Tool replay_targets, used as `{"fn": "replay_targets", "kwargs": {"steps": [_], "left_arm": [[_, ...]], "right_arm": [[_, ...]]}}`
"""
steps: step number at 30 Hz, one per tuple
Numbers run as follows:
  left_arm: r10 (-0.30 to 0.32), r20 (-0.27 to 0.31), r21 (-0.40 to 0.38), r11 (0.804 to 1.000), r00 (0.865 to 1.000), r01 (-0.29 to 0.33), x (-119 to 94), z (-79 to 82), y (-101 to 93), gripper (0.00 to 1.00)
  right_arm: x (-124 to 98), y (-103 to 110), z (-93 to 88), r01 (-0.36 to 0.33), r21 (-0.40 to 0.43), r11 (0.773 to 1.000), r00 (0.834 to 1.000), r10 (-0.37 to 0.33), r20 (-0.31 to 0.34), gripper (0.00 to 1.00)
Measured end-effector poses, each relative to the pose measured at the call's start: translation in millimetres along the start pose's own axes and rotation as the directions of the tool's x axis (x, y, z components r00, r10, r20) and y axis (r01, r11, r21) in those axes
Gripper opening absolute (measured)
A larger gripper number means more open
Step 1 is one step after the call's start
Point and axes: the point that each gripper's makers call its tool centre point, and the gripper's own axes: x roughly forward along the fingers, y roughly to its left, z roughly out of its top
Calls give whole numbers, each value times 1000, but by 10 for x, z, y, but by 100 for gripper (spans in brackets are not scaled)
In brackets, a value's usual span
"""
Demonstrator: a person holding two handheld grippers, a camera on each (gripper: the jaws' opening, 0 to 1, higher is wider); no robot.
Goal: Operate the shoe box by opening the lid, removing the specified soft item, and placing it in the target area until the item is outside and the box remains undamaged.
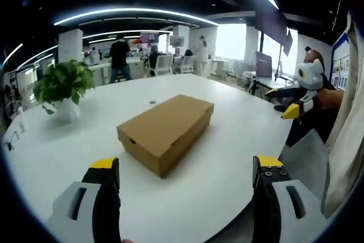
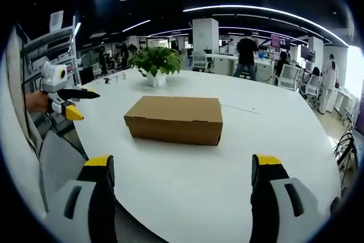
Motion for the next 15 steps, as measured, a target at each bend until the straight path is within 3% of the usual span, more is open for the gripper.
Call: {"fn": "replay_targets", "kwargs": {"steps": [15], "left_arm": [[21,7,-5,1000,1000,-21,11,-17,34,100]], "right_arm": [[-27,-4,60,-4,37,999,999,3,33,96]]}}
